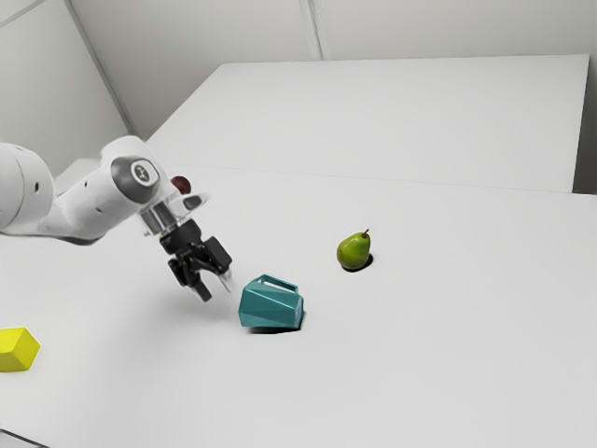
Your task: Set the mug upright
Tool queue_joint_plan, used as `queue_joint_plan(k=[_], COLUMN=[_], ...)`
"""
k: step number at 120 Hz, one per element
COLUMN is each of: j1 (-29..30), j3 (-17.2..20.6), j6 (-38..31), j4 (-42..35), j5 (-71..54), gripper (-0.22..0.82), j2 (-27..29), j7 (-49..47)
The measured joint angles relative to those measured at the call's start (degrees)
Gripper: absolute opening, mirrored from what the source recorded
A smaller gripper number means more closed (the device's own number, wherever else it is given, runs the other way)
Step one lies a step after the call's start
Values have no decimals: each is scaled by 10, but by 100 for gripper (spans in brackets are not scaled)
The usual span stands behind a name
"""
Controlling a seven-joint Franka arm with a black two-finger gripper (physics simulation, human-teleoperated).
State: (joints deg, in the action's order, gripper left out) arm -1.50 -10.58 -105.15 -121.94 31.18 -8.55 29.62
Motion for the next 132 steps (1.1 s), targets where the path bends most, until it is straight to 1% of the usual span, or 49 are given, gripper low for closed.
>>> queue_joint_plan(k=[27,89,96,105,113,126,132], j1=[-9,-28,-28,-28,-31,-32,-33], j3=[-1,0,0,-1,-1,-1,-1], j6=[-3,-27,-29,-31,-32,-33,-34], j4=[-4,-7,-7,-8,-14,-16,-16], j5=[69,175,181,188,197,205,207], gripper=[60,60,53,40,30,10,4], j2=[-20,-39,-39,-38,-38,-37,-37], j7=[27,61,63,65,66,69,70])
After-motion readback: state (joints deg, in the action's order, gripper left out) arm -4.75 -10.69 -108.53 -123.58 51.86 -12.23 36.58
